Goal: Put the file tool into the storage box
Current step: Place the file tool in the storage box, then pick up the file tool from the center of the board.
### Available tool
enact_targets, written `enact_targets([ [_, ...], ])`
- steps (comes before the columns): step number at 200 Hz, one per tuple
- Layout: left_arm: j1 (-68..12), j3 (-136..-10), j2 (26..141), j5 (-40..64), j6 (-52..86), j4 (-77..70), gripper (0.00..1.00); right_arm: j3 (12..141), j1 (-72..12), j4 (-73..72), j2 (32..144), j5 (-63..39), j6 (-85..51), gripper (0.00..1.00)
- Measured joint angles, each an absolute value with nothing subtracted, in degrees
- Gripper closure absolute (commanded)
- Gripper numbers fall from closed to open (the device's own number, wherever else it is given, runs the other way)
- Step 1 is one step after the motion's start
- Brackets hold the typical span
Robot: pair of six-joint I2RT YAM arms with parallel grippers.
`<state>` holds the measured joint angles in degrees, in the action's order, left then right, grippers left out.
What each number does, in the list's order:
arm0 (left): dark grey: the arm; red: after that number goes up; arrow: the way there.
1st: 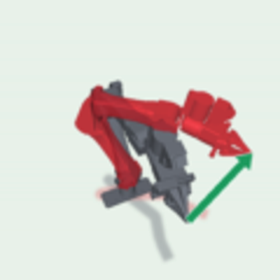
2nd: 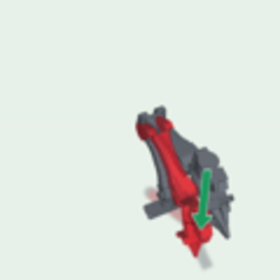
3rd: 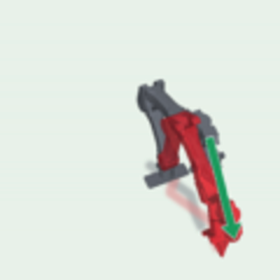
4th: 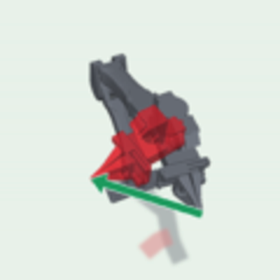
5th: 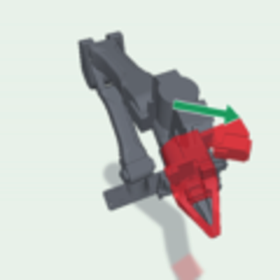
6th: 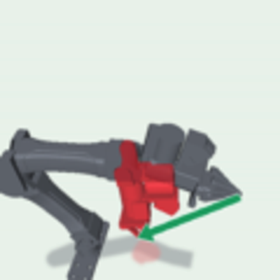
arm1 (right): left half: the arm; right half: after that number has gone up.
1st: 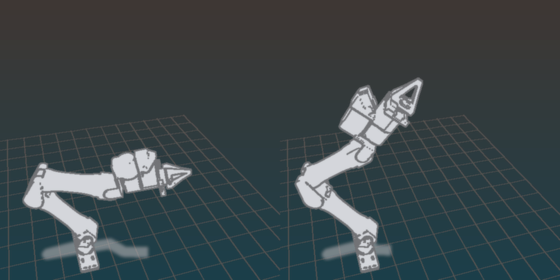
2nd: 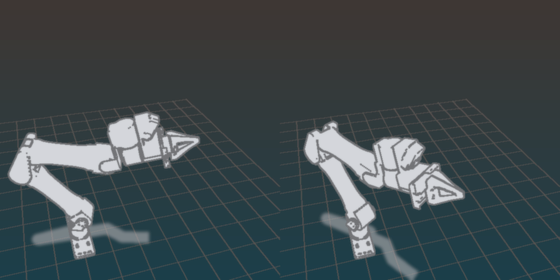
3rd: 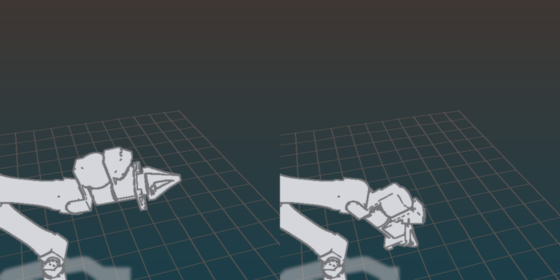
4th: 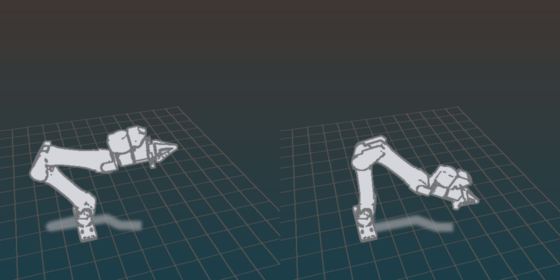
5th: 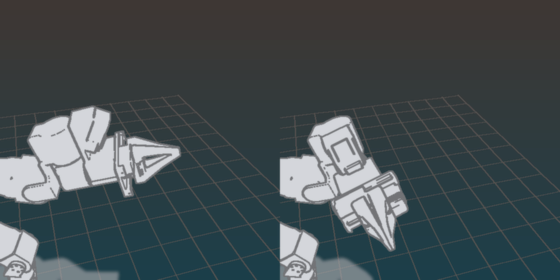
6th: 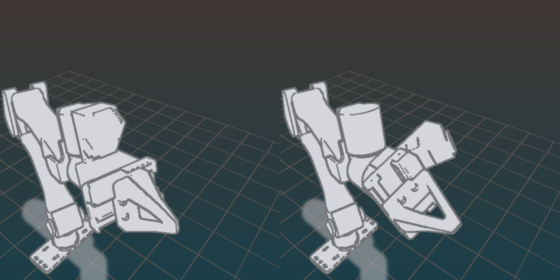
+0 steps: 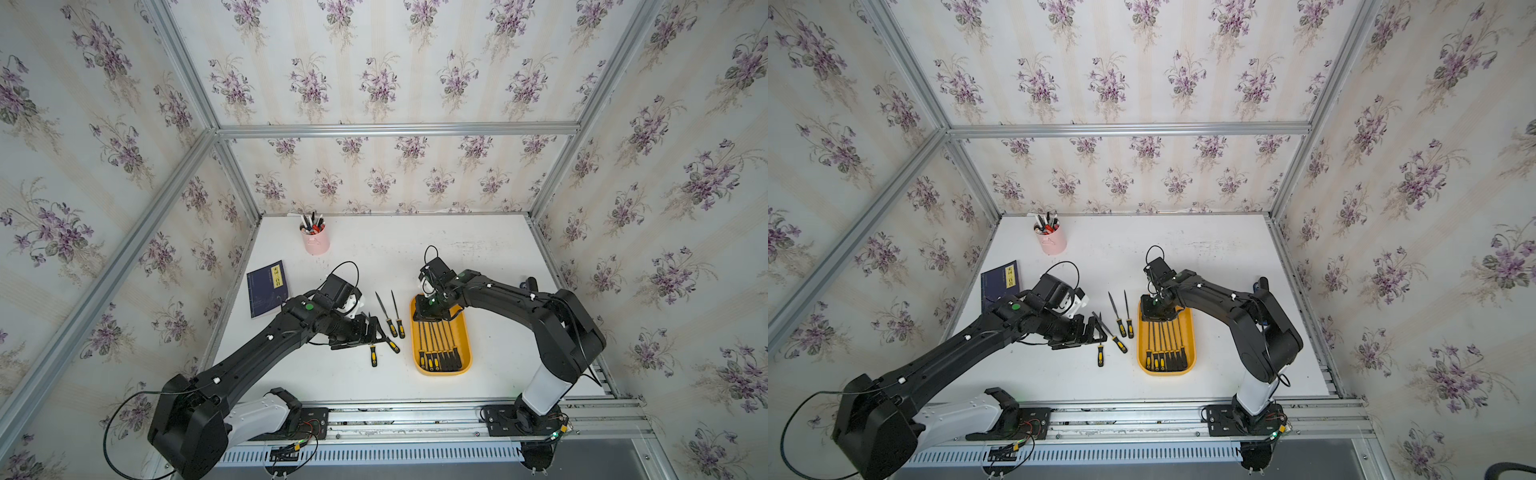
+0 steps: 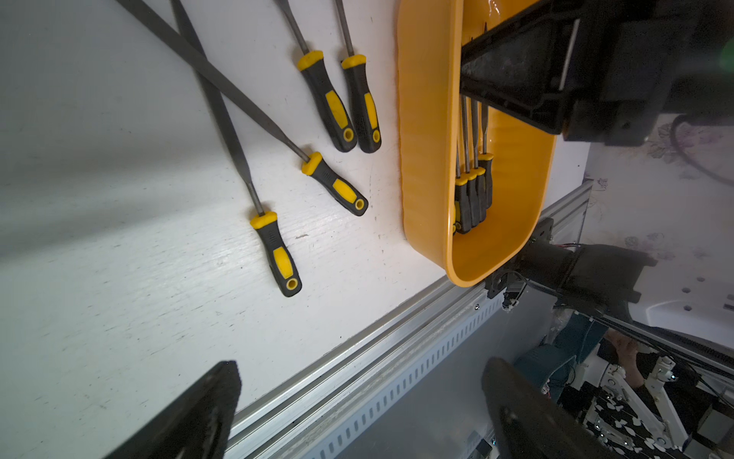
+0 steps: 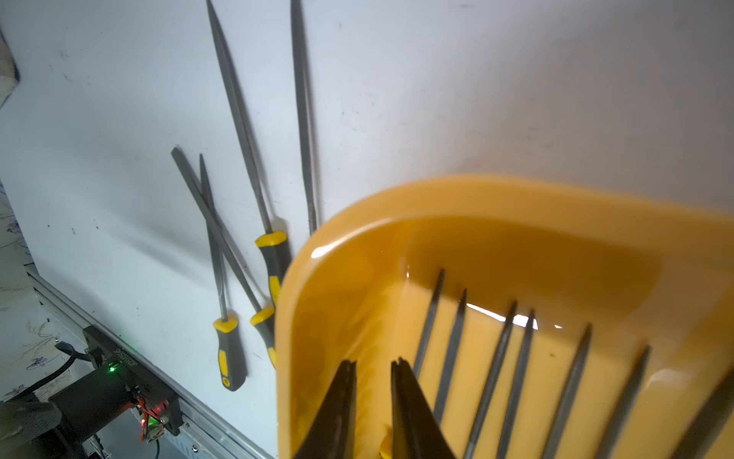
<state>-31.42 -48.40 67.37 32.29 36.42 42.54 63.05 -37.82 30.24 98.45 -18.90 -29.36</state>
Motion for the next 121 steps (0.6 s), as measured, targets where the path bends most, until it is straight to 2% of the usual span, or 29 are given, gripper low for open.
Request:
enact_targets([
  [58,-31.16,-50.72,70.63,29.08,36.51,43.18,0.02,67.79,-37.47,33.69,91.9,-17.78,-28.88,0.76],
  [75,-31.16,-53.21,75.24,26.48,36.69,44.95,0.08,69.67,-36.67,35.33,89.97,-17.28,-28.88,0.76],
  [103,-31.44,-55.75,81.95,22.5,38.19,47.22,0.26,71.75,-35.57,37.74,88.14,-17.06,-28.69,0.76],
  [121,-32.21,-56.42,84.79,20.01,39.42,48.01,0.29,71.68,-35.27,38.63,87.48,-16.53,-28.69,0.76],
])
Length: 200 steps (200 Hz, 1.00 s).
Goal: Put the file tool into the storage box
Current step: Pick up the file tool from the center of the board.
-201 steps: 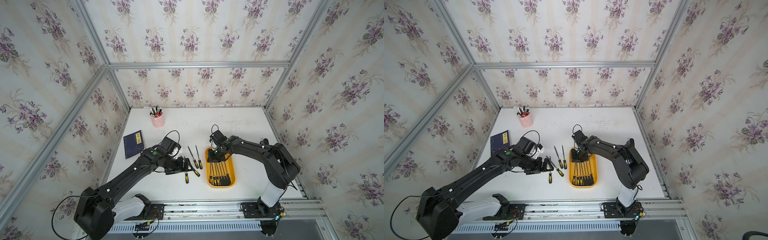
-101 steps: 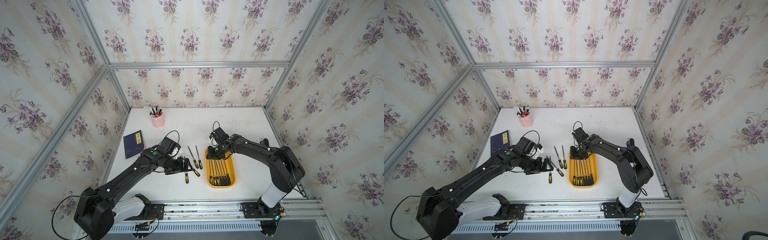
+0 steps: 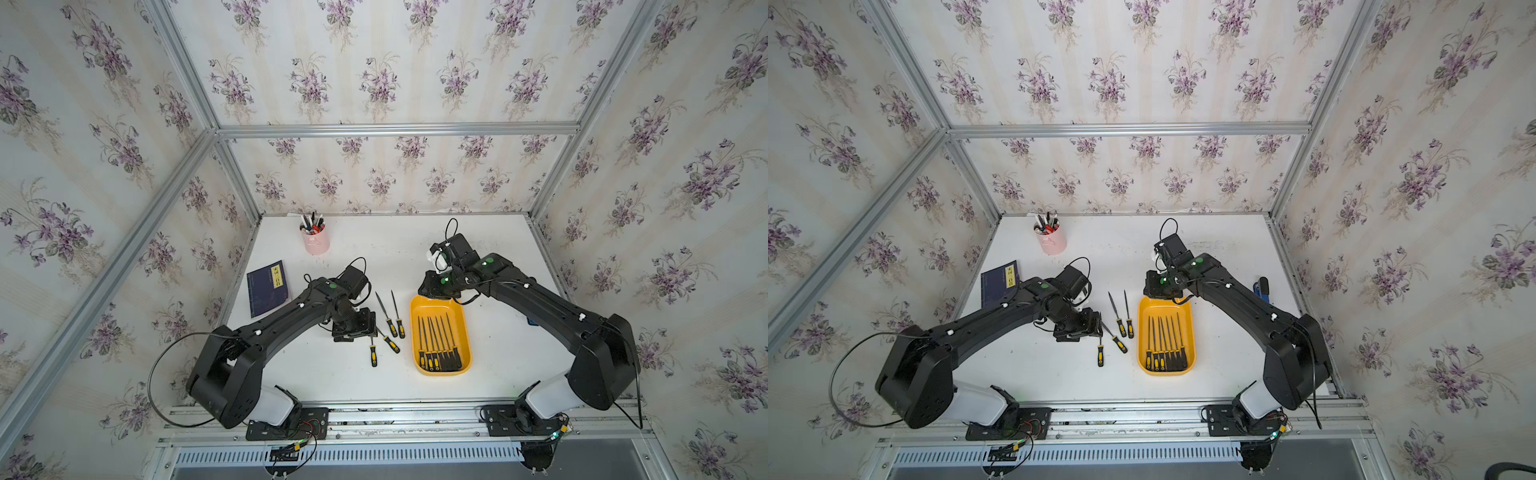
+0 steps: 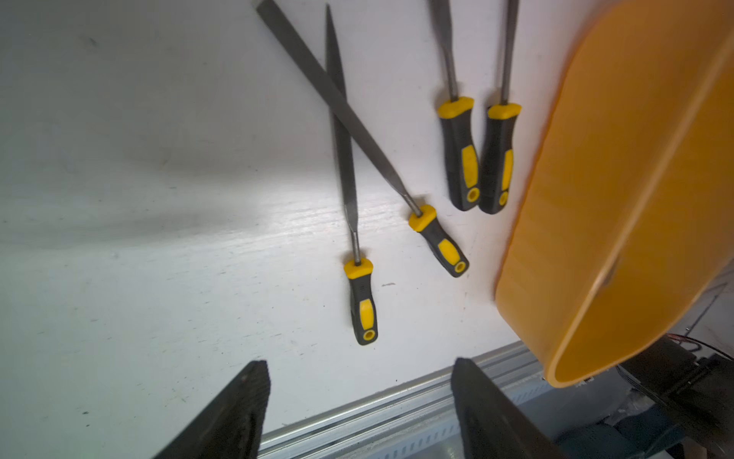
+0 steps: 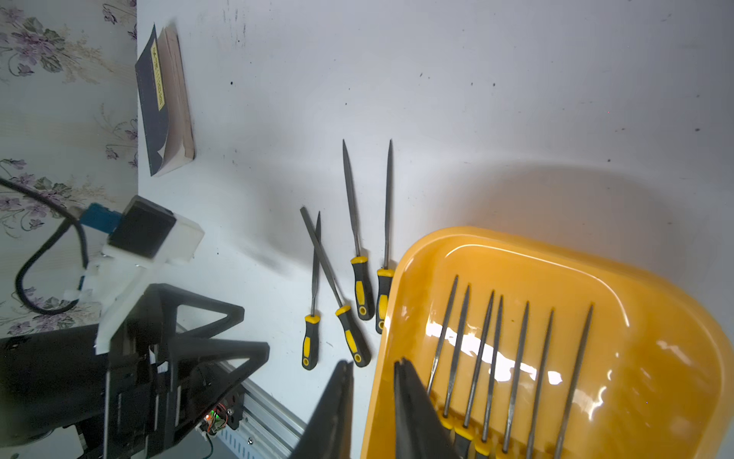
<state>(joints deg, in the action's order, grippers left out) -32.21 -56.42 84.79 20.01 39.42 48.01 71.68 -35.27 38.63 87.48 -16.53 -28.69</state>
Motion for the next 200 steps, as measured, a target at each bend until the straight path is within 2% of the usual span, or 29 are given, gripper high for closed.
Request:
enact_targets([
  [59,-40.27,-58.19,92.66,14.61,43.33,48.29,0.43,69.69,-35.07,38.96,86.63,-16.51,-28.75,0.76],
  [89,-42.72,-57.93,95.57,11.55,45.95,48.38,0.44,69.71,-34.74,38.94,86.28,-16.49,-28.64,0.76],
  [94,-43.05,-58.0,96.07,11.29,46.37,48.38,0.48,69.73,-34.63,38.94,86.28,-16.49,-28.51,0.76],
  [132,-44.95,-59.51,100.86,9.89,48.34,48.16,0.53,69.93,-34.54,38.96,86.28,-16.58,-28.1,0.76],
  [175,-45.58,-59.33,101.51,9.82,48.53,48.21,0.8,70.06,-34.44,38.96,86.3,-16.84,-27.03,0.76],
  [200,-44.82,-57.25,99.68,9.32,48.51,48.12,0.84,70.06,-34.44,38.94,86.43,-17.19,-26.89,0.76],
])
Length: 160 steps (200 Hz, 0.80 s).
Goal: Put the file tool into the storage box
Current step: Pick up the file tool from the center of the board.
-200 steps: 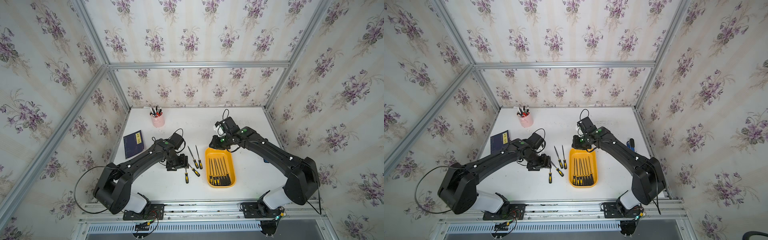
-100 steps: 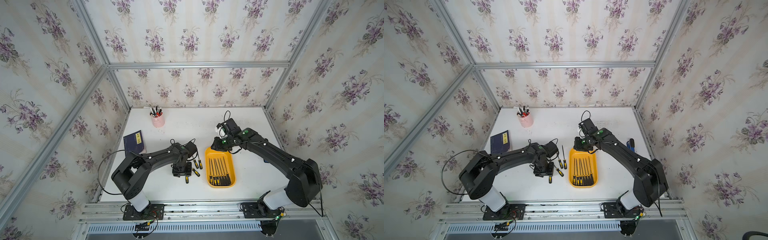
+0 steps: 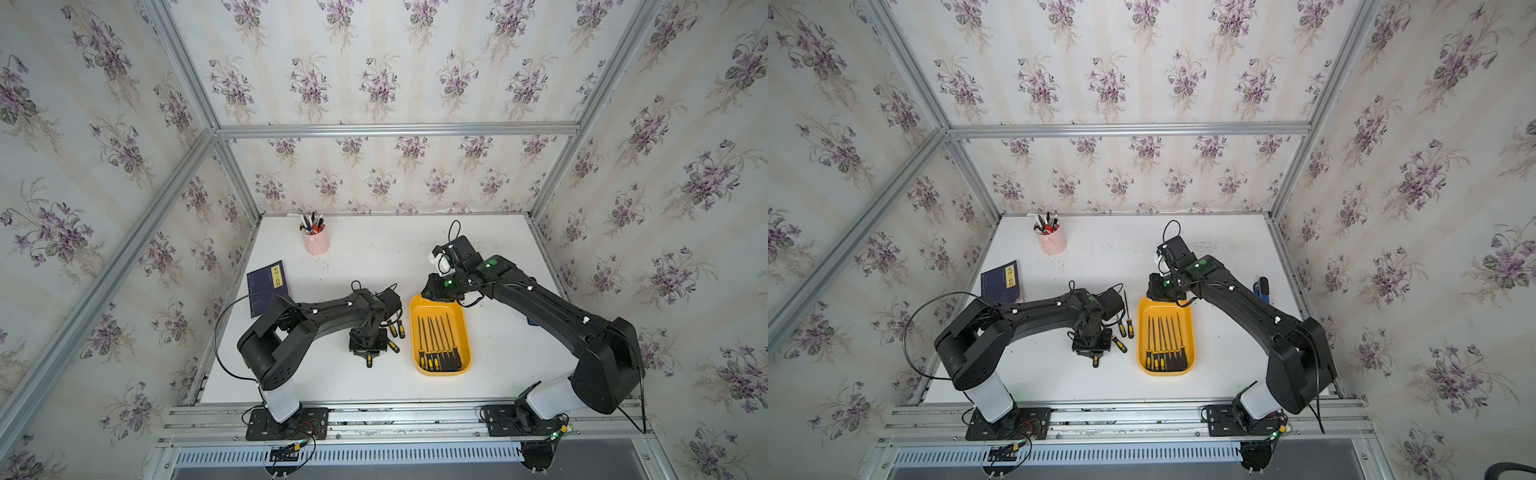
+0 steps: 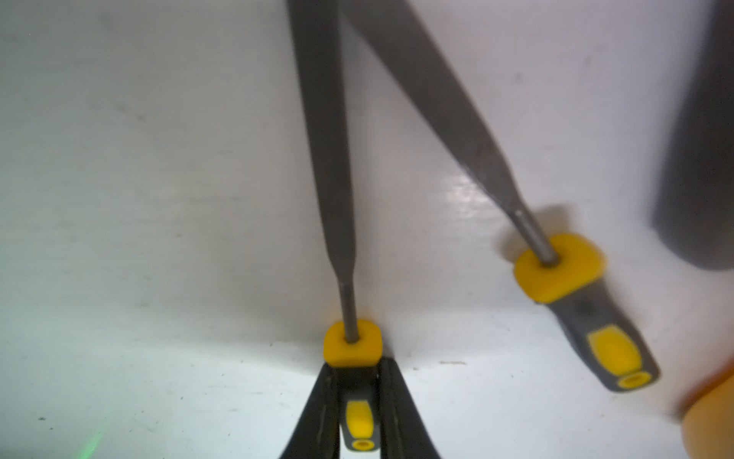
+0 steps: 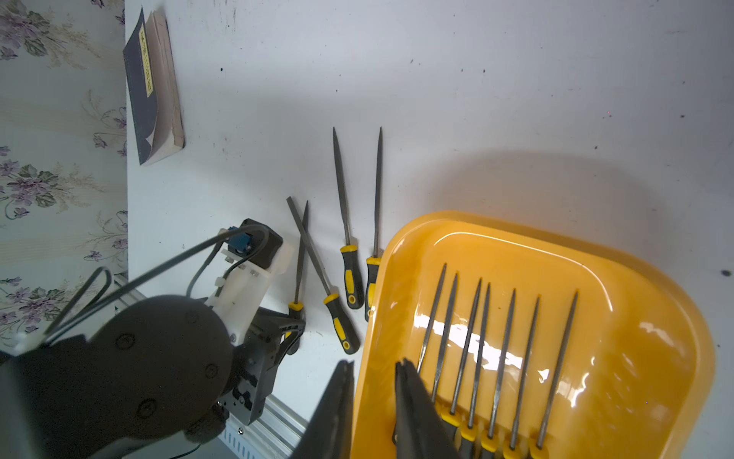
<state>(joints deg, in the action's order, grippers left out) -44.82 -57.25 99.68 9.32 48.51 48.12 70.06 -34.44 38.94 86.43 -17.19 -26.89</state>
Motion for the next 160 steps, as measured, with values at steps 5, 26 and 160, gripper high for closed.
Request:
enact_targets([
  [5,-44.56,-56.55,99.07,9.17,48.53,48.14,0.85,70.04,-34.44,38.96,86.48,-17.23,-26.83,0.76],
  [26,-43.05,-52.95,95.64,8.86,48.49,48.21,0.87,70.04,-34.44,38.94,86.59,-17.26,-26.72,0.76],
  [160,-39.22,-59.86,88.55,4.19,34.5,60.64,0.97,67.09,-34.44,37.47,87.05,-18.52,-27.03,0.76],
])
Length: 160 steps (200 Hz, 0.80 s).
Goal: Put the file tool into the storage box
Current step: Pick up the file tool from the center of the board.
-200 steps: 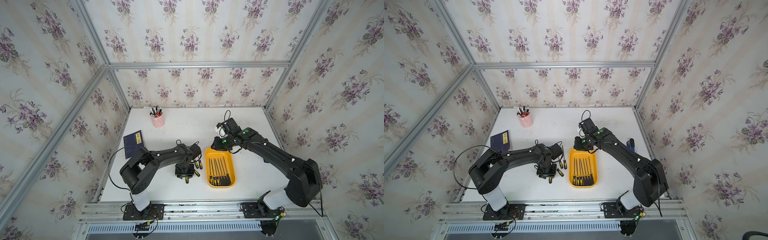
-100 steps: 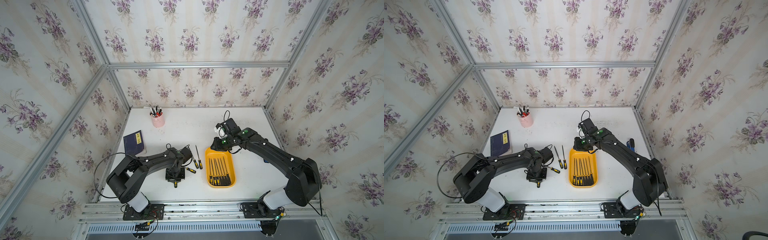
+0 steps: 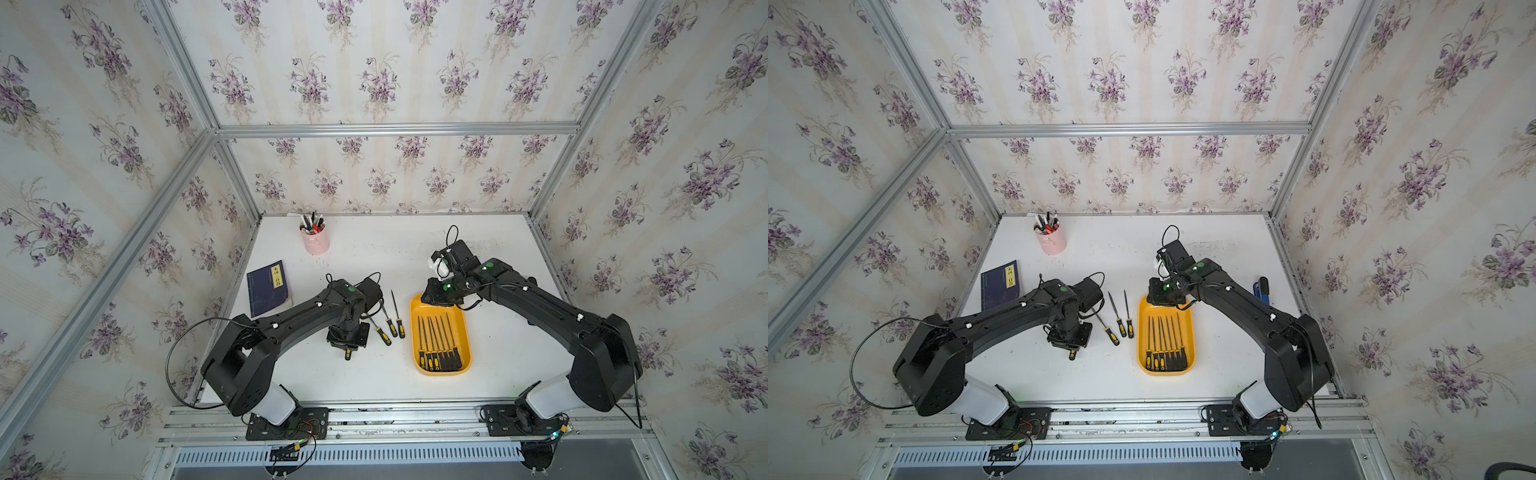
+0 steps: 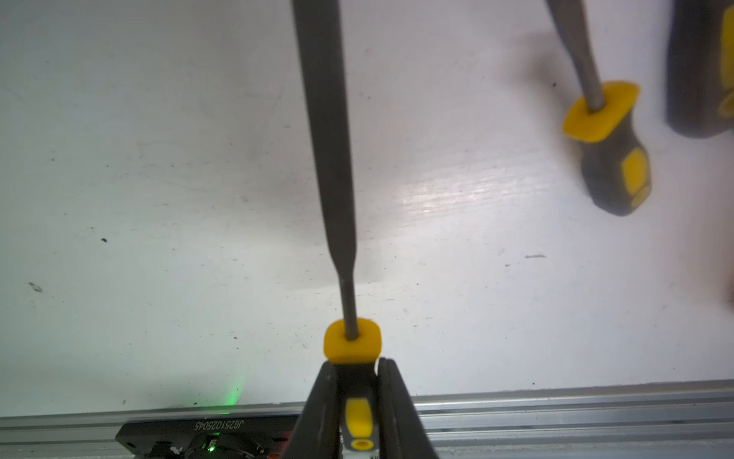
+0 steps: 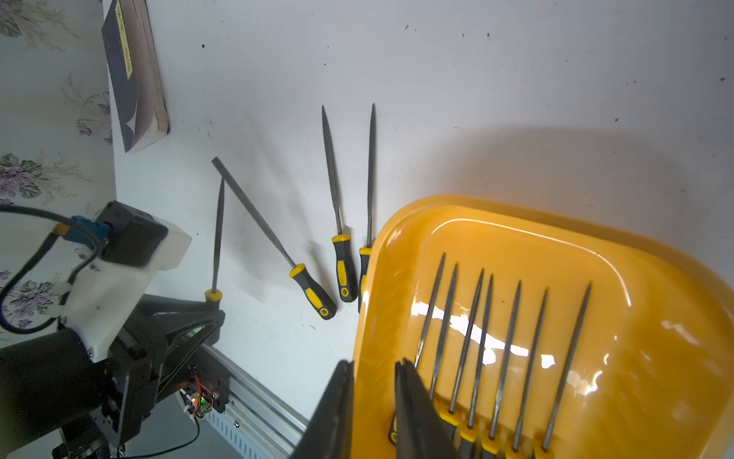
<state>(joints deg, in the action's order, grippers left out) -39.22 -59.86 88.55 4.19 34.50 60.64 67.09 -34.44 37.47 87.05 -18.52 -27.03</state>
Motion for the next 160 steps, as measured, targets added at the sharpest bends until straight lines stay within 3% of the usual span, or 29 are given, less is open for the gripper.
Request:
enact_targets([
  [78,-38.35,-63.48,84.2,3.51,33.32,62.81,0.97,65.58,-34.44,36.38,85.3,-19.62,-28.47,0.76],
  [160,-38.52,-64.6,74.76,32.75,32.25,49.15,0.99,63.16,-31.59,18.26,81.67,-33.41,-39.75,0.7],
])
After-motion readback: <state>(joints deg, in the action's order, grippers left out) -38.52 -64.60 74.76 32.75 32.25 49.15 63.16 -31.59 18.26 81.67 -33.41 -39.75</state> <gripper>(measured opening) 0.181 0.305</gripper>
